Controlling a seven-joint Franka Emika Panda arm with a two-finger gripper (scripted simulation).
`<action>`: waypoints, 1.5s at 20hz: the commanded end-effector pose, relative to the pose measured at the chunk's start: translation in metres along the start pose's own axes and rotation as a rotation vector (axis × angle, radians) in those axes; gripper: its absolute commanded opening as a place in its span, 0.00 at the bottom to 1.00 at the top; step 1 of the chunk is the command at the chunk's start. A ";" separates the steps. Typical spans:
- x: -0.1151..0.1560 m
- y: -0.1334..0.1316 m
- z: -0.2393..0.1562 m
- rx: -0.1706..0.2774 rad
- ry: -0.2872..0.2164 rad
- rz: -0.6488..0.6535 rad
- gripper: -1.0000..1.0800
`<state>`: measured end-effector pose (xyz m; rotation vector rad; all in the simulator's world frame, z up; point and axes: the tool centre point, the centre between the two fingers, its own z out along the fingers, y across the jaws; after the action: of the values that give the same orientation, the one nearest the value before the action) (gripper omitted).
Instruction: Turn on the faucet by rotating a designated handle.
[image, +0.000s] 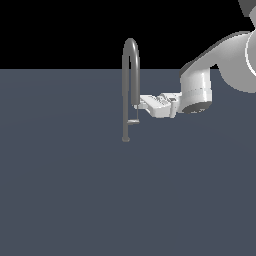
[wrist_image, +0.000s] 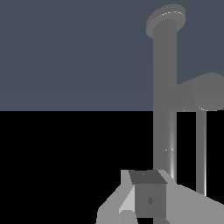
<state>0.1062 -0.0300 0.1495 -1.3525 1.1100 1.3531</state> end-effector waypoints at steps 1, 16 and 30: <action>-0.001 0.003 0.000 0.000 0.000 0.000 0.00; -0.006 0.021 0.000 0.004 0.001 0.001 0.00; -0.005 0.052 0.000 0.001 0.000 0.000 0.00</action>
<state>0.0621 -0.0390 0.1564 -1.3523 1.1115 1.3427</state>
